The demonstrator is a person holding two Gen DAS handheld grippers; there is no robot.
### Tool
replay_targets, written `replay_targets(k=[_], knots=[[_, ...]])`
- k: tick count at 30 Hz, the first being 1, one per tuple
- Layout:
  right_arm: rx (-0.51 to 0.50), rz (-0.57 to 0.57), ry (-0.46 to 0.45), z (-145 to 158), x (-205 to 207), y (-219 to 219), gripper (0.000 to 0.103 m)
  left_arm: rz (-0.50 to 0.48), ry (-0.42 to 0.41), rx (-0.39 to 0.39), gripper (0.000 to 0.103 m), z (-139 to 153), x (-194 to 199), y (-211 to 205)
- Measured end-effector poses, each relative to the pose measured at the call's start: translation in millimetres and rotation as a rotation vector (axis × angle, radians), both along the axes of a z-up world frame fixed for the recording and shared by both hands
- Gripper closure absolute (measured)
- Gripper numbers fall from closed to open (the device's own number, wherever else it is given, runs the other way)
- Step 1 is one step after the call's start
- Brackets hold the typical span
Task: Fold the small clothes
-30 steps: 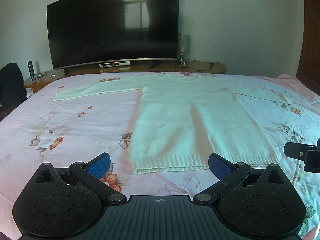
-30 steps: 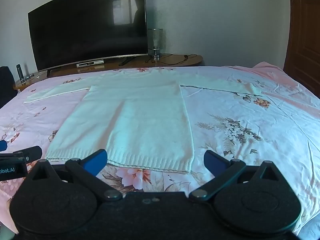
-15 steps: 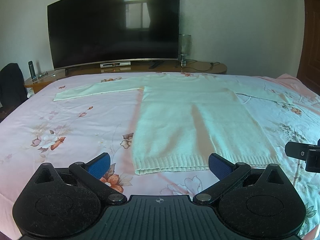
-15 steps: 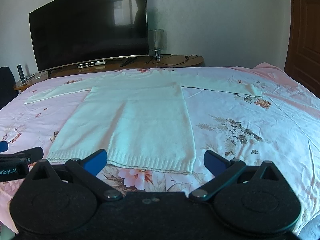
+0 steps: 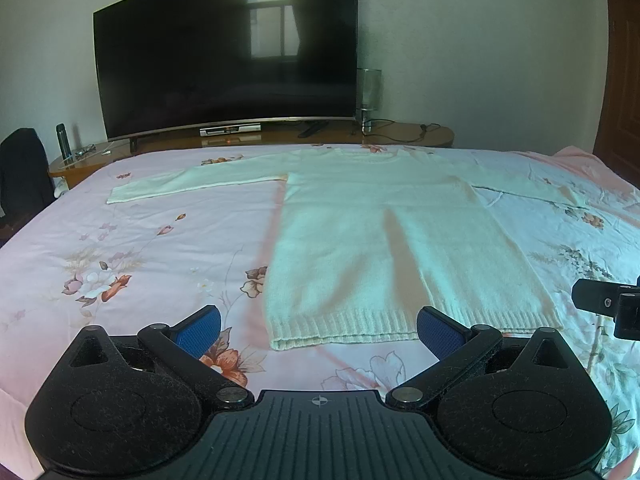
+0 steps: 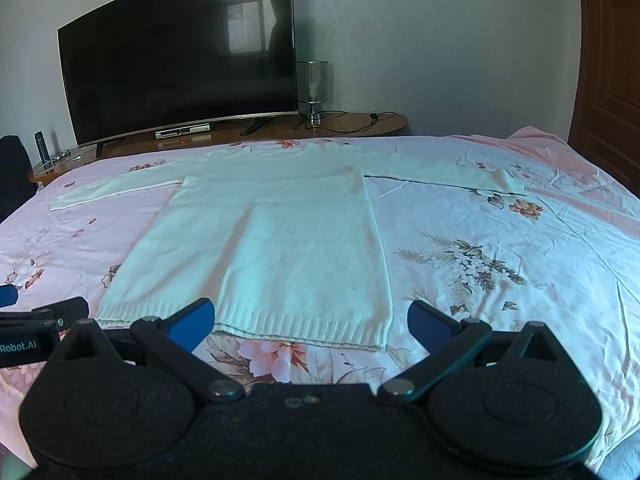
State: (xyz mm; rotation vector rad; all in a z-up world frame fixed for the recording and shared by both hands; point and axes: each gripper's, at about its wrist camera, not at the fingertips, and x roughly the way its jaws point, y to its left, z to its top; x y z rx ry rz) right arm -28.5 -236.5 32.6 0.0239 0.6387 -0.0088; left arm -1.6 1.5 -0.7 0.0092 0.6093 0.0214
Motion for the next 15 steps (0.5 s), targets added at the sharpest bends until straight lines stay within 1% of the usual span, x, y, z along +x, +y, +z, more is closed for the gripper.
replay_targets(k=[15], knots=[[0.005, 0.001, 0.005, 1.5, 2.2, -1.1, 0.000, 0.000, 0.001, 0.007, 0.000, 0.2, 0.0, -0.9]])
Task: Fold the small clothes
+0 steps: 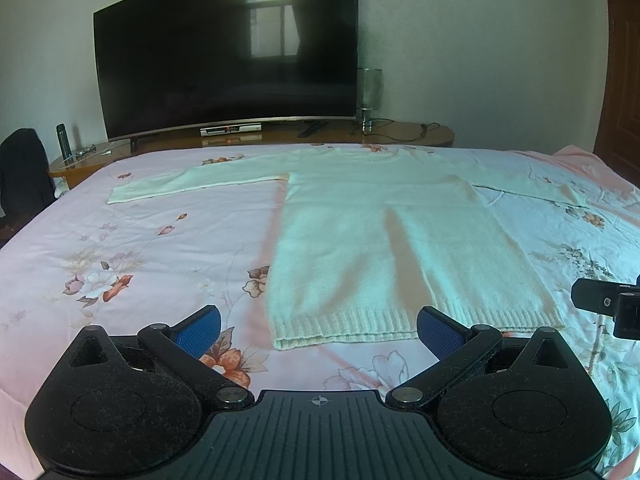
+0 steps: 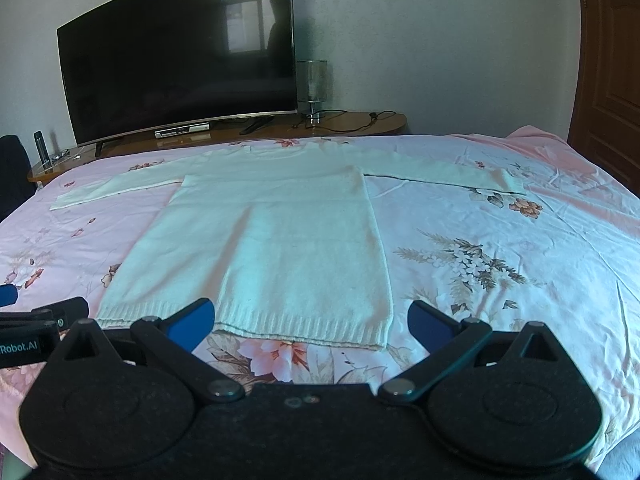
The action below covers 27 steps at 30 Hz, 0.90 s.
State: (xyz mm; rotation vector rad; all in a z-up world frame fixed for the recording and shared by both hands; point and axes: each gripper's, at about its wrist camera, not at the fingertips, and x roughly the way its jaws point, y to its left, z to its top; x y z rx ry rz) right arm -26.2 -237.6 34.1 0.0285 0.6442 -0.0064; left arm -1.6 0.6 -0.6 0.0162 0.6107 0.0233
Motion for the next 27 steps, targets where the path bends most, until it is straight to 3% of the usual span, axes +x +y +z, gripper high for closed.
replay_targets(k=[27], knots=[[-0.005, 0.004, 0.003, -0.6, -0.8, 2.5, 0.000, -0.008, -0.002, 0.004, 0.000, -0.3, 0.4, 0.2]])
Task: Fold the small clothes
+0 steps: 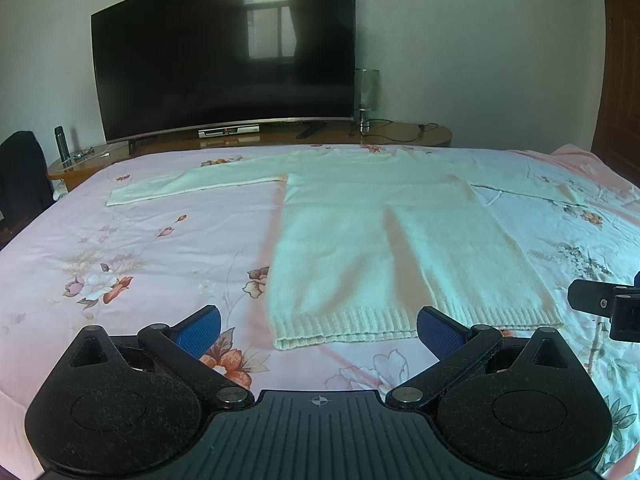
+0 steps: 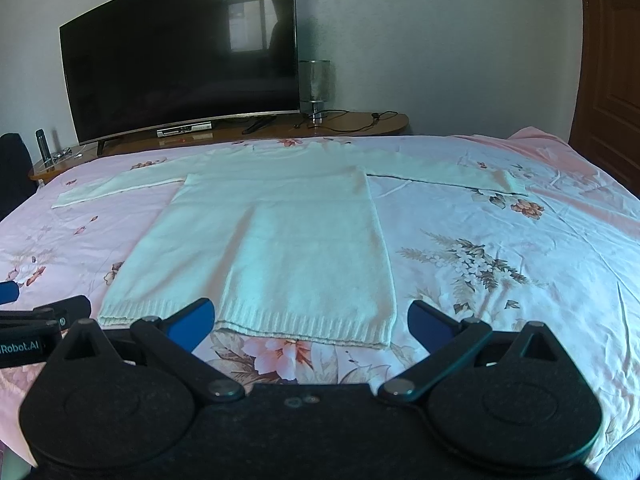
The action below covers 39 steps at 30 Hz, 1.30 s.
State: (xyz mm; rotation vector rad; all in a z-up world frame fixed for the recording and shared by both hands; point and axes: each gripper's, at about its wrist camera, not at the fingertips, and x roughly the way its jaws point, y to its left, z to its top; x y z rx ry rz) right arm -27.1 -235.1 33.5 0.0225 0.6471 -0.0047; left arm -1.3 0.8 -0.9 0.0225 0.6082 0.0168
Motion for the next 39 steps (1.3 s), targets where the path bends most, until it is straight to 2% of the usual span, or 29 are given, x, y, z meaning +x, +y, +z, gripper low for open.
replay_targets(k=[7, 12, 14, 17, 19, 21, 23, 24, 25, 27, 28, 29, 32, 34, 36, 39], knots=[[-0.002, 0.004, 0.001, -1.2, 0.2, 0.8, 0.000, 0.003, 0.005, -0.010, 0.000, 0.3, 0.3, 2.2], [0.004, 0.000, 0.023, -5.0, 4.4, -6.5, 0.000, -0.022, 0.063, -0.084, 0.000, -6.5, 20.0, 5.6], [0.020, -0.038, 0.029, -6.6, 10.0, -20.2, 0.000, -0.010, 0.101, -0.106, 0.000, -12.9, 35.1, 7.4], [-0.009, -0.141, 0.011, -8.6, 17.2, -44.9, 0.002, -0.078, 0.187, -0.199, 0.000, -31.4, 67.9, 15.1], [-0.050, -0.189, 0.018, -11.5, 27.8, -63.3, 0.005, -0.061, 0.171, -0.183, 0.000, -38.1, 86.1, 18.2], [-0.041, -0.229, 0.028, -14.1, 41.7, -88.3, 0.006, -0.037, 0.143, -0.166, 0.000, -41.3, 109.1, 21.4], [0.013, -0.269, 0.031, -16.4, 56.0, -116.0, 0.011, -0.011, 0.126, -0.179, 0.000, -42.0, 135.1, 25.0], [0.046, -0.289, 0.031, -17.9, 64.4, -130.1, 0.014, -0.006, 0.133, -0.183, 0.000, -44.5, 152.8, 27.3], [0.075, -0.310, 0.028, -19.5, 73.4, -143.3, 0.020, -0.010, 0.159, -0.197, 0.000, -47.7, 170.2, 30.2], [0.125, -0.355, 0.028, -24.8, 99.1, -171.7, 0.043, -0.031, 0.207, -0.250, 0.000, -55.5, 209.3, 37.9], [0.149, -0.375, 0.031, -27.6, 113.5, -185.6, 0.061, -0.032, 0.196, -0.254, 0.000, -56.8, 223.2, 39.5], [0.178, -0.395, 0.023, -30.4, 128.4, -200.6, 0.070, -0.017, 0.176, -0.231, 0.000, -58.6, 237.6, 40.1], [0.277, -0.441, -0.024, -40.8, 173.1, -246.3, 0.069, 0.057, 0.090, -0.152, 0.000, -60.9, 277.1, 44.6], [0.374, -0.481, -0.052, -52.3, 205.4, -281.5, 0.070, 0.126, 0.048, -0.149, 0.000, -64.5, 300.4, 54.1], [0.476, -0.539, -0.079, -67.6, 236.6, -318.6, 0.073, 0.202, 0.047, -0.125, 0.000, -71.4, 323.5, 63.6], [0.600, -0.635, -0.095, -95.2, 273.7, -364.5, 0.077, 0.244, 0.097, -0.173, 0.000, -83.2, 350.3, 80.5]])
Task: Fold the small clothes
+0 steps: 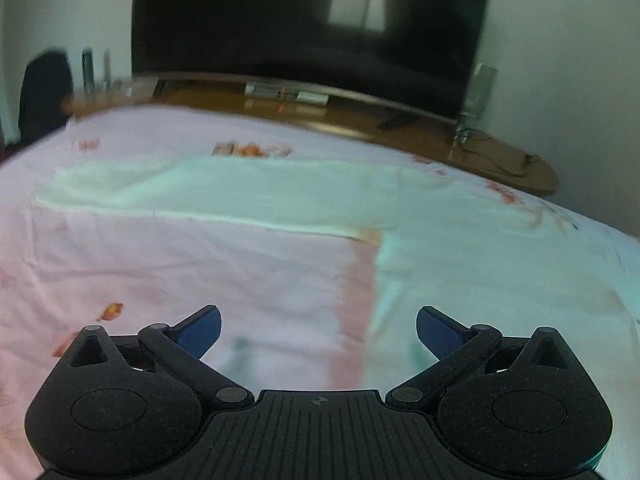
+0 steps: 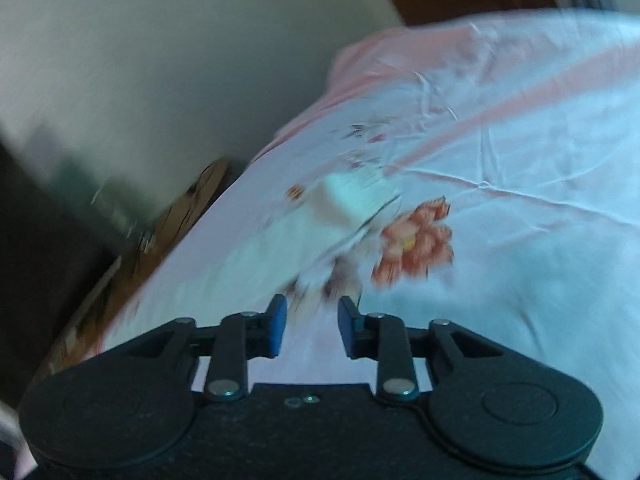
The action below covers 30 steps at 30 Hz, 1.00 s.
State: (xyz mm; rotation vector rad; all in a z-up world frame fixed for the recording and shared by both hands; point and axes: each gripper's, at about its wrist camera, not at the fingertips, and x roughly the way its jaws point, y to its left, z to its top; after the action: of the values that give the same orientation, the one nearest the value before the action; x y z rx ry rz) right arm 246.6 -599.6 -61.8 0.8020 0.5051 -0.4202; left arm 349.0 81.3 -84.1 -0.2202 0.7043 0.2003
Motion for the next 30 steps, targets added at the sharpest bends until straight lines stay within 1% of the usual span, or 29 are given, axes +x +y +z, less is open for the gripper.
replay_targets(k=[2, 4, 6, 7, 8, 9, 10, 11, 12, 13, 14, 15, 16, 17, 18, 19, 20, 22, 25, 27, 28, 30], knots=[[0.065, -0.048, -0.009, -18.5, 17.6, -22.5, 0.079, 0.026, 0.020, 0.002, 0.000, -10.1, 8.5, 4.9], [0.117, -0.070, -0.020, -35.3, 31.4, -37.0, 0.079, 0.031, 0.037, 0.005, 0.000, -19.7, 11.0, 8.9], [0.196, -0.086, -0.076, -51.1, 38.7, -50.3, 0.082, 0.032, 0.050, -0.001, 0.000, -27.7, 15.0, 13.0], [0.219, -0.096, -0.103, -56.0, 39.9, -54.0, 0.084, 0.032, 0.045, 0.005, 0.000, -29.8, 16.0, 13.8], [0.237, -0.108, -0.123, -60.5, 41.3, -56.9, 0.087, 0.028, 0.042, 0.017, 0.000, -30.9, 15.6, 13.1], [0.249, -0.114, -0.134, -62.2, 43.3, -57.8, 0.088, 0.024, 0.048, 0.034, 0.000, -32.8, 18.4, 10.4], [0.251, -0.117, -0.140, -63.9, 45.3, -59.3, 0.092, 0.024, 0.053, 0.044, 0.000, -31.2, 17.2, 9.6], [0.245, -0.115, -0.133, -64.8, 48.2, -60.6, 0.098, 0.026, 0.059, 0.055, 0.000, -32.0, 20.2, 8.5], [0.234, -0.109, -0.121, -64.8, 51.5, -62.0, 0.101, 0.027, 0.069, 0.070, 0.000, -32.6, 22.4, 6.5], [0.213, -0.102, -0.119, -60.5, 52.7, -60.8, 0.099, 0.025, 0.079, 0.086, 0.000, -32.8, 24.3, 4.4], [0.168, -0.106, -0.121, -50.5, 51.2, -57.5, 0.099, 0.021, 0.090, 0.100, 0.000, -32.8, 25.3, 2.6], [0.117, -0.089, -0.165, -39.2, 48.7, -54.5, 0.099, 0.019, 0.097, 0.107, 0.000, -31.7, 24.5, 1.6], [0.063, -0.072, -0.181, -32.8, 48.0, -50.6, 0.099, 0.018, 0.101, 0.105, 0.000, -31.1, 25.1, 2.0], [0.043, -0.072, -0.121, -34.3, 53.4, -50.2, 0.099, 0.011, 0.104, 0.103, 0.000, -30.5, 25.9, 3.1], [0.072, -0.079, -0.047, -41.8, 59.8, -52.8, 0.099, -0.003, 0.107, 0.101, 0.000, -30.0, 26.9, 4.7], [0.093, -0.080, -0.024, -46.6, 62.2, -54.0, 0.100, -0.022, 0.111, 0.100, 0.000, -29.4, 27.4, 6.9], [0.076, -0.080, -0.024, -44.4, 63.9, -50.8, 0.099, -0.040, 0.114, 0.100, 0.000, -28.1, 26.2, 8.4], [0.025, -0.071, 0.006, -36.6, 70.4, -37.9, 0.099, -0.067, 0.106, 0.100, 0.000, -24.7, 22.3, 13.0], [-0.078, -0.050, 0.041, -25.1, 85.8, -15.5, 0.099, -0.070, 0.093, 0.137, 0.000, -22.2, 14.1, 18.1], [-0.166, -0.003, 0.042, -11.7, 93.6, 2.4, 0.099, -0.063, 0.070, 0.156, 0.000, -19.2, 6.8, 22.6], [-0.210, 0.020, 0.041, -5.1, 100.2, 16.6, 0.099, -0.058, 0.061, 0.160, 0.000, -17.7, 3.6, 25.4], [-0.267, 0.100, 0.018, 7.5, 113.8, 50.1, 0.099, -0.047, 0.059, 0.172, 0.000, -16.5, 0.3, 29.3]])
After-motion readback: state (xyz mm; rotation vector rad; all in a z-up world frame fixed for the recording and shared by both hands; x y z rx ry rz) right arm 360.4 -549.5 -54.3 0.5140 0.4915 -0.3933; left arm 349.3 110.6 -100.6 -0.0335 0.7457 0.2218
